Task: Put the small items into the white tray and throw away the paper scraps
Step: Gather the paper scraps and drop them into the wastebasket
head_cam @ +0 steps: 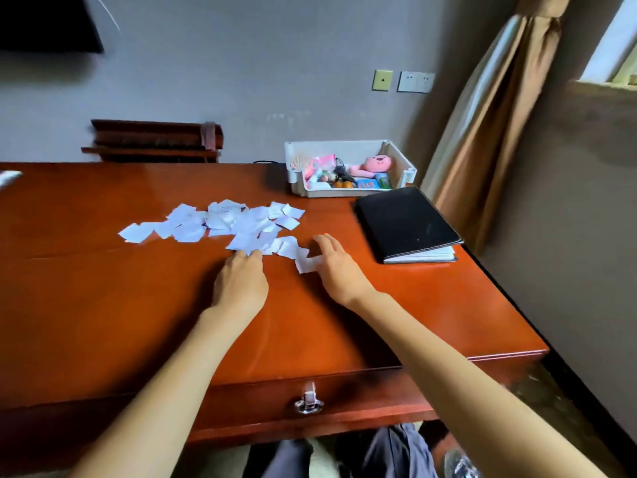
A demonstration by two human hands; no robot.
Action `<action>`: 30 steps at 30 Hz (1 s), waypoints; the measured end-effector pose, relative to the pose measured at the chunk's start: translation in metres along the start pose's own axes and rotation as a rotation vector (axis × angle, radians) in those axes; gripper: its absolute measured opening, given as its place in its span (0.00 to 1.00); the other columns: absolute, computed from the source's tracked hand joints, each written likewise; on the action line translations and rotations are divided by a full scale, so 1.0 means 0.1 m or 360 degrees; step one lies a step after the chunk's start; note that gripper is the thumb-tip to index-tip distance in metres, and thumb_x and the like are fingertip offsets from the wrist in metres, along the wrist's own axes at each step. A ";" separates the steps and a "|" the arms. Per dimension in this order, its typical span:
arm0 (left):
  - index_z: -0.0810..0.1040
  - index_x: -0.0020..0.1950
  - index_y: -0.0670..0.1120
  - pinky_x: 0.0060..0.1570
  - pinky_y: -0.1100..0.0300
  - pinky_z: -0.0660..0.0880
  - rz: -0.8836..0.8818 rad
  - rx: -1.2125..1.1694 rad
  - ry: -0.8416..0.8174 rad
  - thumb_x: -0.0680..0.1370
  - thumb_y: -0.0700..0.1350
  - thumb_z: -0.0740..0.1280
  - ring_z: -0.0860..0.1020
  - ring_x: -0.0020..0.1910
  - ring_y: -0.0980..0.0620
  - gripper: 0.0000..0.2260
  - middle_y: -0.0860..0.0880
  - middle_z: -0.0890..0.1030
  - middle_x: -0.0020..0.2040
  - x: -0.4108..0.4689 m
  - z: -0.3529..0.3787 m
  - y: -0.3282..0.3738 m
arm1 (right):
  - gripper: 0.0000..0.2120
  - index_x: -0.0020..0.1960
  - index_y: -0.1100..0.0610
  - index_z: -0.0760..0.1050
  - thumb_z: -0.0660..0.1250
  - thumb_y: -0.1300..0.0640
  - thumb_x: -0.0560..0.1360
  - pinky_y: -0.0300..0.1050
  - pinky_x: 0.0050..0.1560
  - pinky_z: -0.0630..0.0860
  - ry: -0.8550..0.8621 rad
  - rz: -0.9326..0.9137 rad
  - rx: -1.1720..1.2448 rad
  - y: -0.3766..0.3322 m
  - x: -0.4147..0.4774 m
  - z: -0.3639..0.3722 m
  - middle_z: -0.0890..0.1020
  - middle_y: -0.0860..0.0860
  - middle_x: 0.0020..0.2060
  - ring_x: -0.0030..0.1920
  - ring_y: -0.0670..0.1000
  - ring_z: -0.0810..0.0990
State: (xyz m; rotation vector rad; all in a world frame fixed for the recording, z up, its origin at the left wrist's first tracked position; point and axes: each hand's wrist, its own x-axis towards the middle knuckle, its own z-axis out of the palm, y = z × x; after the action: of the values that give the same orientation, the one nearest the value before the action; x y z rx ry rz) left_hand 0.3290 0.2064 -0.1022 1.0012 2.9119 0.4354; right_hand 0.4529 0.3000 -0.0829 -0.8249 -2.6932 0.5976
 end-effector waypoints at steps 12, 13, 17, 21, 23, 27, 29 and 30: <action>0.46 0.77 0.52 0.74 0.44 0.43 0.0178 0.0056 0.0027 0.80 0.57 0.53 0.37 0.76 0.42 0.29 0.44 0.40 0.77 0.56 -0.28 -0.23 | 0.38 0.76 0.48 0.42 0.60 0.41 0.75 0.55 0.76 0.41 -0.0244 -0.0248 -0.0253 0.01 0.95 0.14 0.37 0.50 0.76 0.76 0.51 0.34; 0.44 0.77 0.54 0.73 0.44 0.41 0.0156 0.0080 -0.0050 0.79 0.60 0.51 0.36 0.76 0.42 0.30 0.45 0.38 0.77 0.61 -0.27 -0.27 | 0.36 0.76 0.47 0.43 0.58 0.39 0.76 0.55 0.76 0.41 -0.0300 -0.0246 -0.0324 0.01 1.00 0.15 0.38 0.50 0.76 0.76 0.50 0.35; 0.52 0.76 0.54 0.73 0.46 0.45 0.0166 0.0126 -0.0150 0.79 0.62 0.48 0.48 0.77 0.45 0.27 0.48 0.50 0.78 0.73 -0.18 -0.33 | 0.29 0.74 0.44 0.55 0.56 0.38 0.76 0.52 0.76 0.46 -0.0356 -0.0223 -0.0337 0.06 1.15 0.16 0.54 0.50 0.76 0.77 0.53 0.50; 0.61 0.73 0.48 0.70 0.51 0.60 0.0246 -0.0031 0.0080 0.81 0.53 0.54 0.63 0.72 0.45 0.22 0.46 0.65 0.72 0.69 -0.18 -0.27 | 0.24 0.68 0.50 0.68 0.59 0.42 0.76 0.50 0.68 0.65 -0.0081 -0.0281 -0.0277 0.11 1.09 0.14 0.70 0.53 0.65 0.63 0.57 0.69; 0.66 0.70 0.45 0.64 0.53 0.67 0.0276 -0.0089 0.0159 0.81 0.49 0.57 0.69 0.67 0.44 0.19 0.45 0.70 0.68 0.63 -0.19 -0.22 | 0.20 0.66 0.52 0.71 0.60 0.45 0.77 0.50 0.63 0.69 -0.0004 -0.0275 -0.0282 0.12 1.01 0.12 0.73 0.55 0.60 0.58 0.57 0.71; 0.73 0.62 0.41 0.56 0.54 0.72 0.0343 -0.0094 0.0297 0.81 0.43 0.59 0.74 0.59 0.44 0.12 0.43 0.76 0.59 0.54 -0.21 -0.18 | 0.14 0.57 0.60 0.76 0.60 0.53 0.77 0.51 0.54 0.72 0.0203 -0.0255 -0.0363 0.19 0.79 0.05 0.74 0.58 0.52 0.53 0.59 0.73; 0.74 0.61 0.40 0.54 0.54 0.73 0.0340 -0.0138 0.0339 0.81 0.41 0.59 0.75 0.57 0.43 0.11 0.42 0.77 0.58 0.49 -0.22 -0.15 | 0.16 0.59 0.60 0.74 0.59 0.51 0.77 0.50 0.58 0.70 0.0303 -0.0219 -0.0361 0.21 0.72 0.01 0.73 0.57 0.57 0.57 0.59 0.71; 0.74 0.62 0.39 0.54 0.53 0.74 0.0331 -0.0182 0.0360 0.80 0.41 0.59 0.76 0.57 0.43 0.12 0.41 0.78 0.58 0.46 -0.23 -0.13 | 0.20 0.63 0.58 0.71 0.59 0.48 0.77 0.50 0.63 0.67 0.0285 -0.0201 -0.0309 0.19 0.70 0.00 0.70 0.57 0.63 0.63 0.59 0.69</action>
State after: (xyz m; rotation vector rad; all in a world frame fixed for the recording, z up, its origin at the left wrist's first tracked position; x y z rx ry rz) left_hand 0.2821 0.2188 -0.0807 1.3229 2.9409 0.7627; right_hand 0.4059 0.3551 -0.0830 -0.7102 -2.6406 0.2247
